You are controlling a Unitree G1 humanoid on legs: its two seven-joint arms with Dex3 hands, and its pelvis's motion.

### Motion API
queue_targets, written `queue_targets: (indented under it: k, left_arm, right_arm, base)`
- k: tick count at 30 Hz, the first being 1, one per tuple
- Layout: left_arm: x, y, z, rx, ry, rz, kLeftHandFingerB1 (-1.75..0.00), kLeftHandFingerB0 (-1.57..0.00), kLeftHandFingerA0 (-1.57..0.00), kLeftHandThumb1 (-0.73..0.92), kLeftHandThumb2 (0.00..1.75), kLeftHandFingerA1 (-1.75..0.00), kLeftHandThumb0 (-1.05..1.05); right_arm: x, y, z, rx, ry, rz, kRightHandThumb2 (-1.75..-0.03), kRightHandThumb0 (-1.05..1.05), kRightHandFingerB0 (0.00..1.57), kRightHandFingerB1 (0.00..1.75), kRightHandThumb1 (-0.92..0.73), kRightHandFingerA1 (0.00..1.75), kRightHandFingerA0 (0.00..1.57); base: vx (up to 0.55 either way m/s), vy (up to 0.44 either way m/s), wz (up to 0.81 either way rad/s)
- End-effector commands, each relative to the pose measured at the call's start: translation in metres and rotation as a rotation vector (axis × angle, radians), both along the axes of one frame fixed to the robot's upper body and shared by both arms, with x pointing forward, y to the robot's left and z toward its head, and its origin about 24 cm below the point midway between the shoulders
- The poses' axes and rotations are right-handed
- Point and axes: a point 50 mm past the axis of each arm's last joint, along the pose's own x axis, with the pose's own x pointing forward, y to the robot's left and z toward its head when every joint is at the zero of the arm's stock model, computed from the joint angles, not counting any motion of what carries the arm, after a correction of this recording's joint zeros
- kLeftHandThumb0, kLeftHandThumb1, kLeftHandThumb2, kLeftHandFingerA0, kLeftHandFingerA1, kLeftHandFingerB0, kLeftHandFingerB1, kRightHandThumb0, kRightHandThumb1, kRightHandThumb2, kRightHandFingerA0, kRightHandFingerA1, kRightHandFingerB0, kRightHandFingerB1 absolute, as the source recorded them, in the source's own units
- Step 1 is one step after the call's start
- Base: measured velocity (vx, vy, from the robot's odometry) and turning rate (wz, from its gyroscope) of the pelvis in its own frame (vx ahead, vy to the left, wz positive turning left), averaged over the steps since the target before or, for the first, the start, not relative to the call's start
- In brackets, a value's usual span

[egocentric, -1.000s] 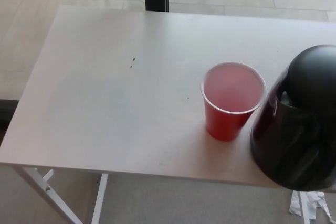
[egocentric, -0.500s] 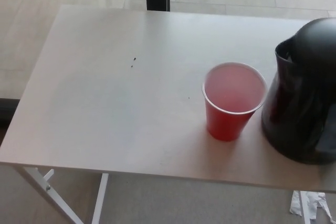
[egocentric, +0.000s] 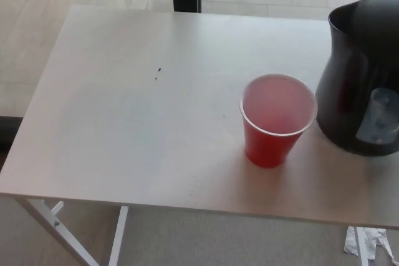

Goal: The robot uses its right hand to lift up a kettle kept on the middle of the desk by its handle and tilt it into a glass kept next to it to pour out water

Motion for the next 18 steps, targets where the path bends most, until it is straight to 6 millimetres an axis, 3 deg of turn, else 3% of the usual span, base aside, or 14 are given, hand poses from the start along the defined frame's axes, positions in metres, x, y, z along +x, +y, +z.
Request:
queue_targets:
  k: [1, 2, 8, 10, 18]
  left_arm:
    - [0.002, 0.005, 0.009, 0.058, -0.011, -0.014, -0.50, -0.56, -0.76, 0.73, 0.63, -0.56, -0.77]
    - [0.003, 0.005, 0.009, 0.055, -0.013, -0.012, -0.49, -0.56, -0.75, 0.73, 0.62, -0.55, -0.76]
    - [0.004, 0.006, 0.011, 0.062, -0.008, -0.019, -0.50, -0.55, -0.75, 0.75, 0.63, -0.55, -0.77]
    - [0.005, 0.006, 0.012, 0.066, -0.009, -0.017, -0.50, -0.57, -0.77, 0.74, 0.62, -0.56, -0.76]
    - [0.006, 0.007, 0.013, 0.078, 0.002, -0.025, -0.51, -0.56, -0.76, 0.76, 0.63, -0.56, -0.75]
  right_arm:
    - [0.003, 0.014, 0.020, 0.025, -0.121, 0.091, -1.26, -0.16, 1.11, 1.39, -0.41, 1.49, 1.28]
    - [0.004, 0.015, 0.021, 0.018, -0.132, 0.107, -1.44, -0.09, 0.82, 1.70, -0.33, 1.75, 1.00]
    - [0.006, 0.018, 0.026, 0.003, -0.171, 0.161, -1.42, -0.10, 0.87, 1.61, -0.36, 1.75, 1.02]
    - [0.006, 0.017, 0.028, 0.007, -0.173, 0.170, -1.40, -0.08, 0.81, 1.67, -0.40, 1.75, 1.00]
    - [0.008, 0.016, 0.032, -0.021, -0.156, 0.177, -1.37, -0.12, 0.82, 1.64, -0.40, 1.75, 0.96]
  base:
    - [0.00, 0.000, 0.00]
    - [0.00, 0.000, 0.00]
    - [0.00, 0.000, 0.00]
    - [0.00, 0.000, 0.00]
    - [0.00, 0.000, 0.00]
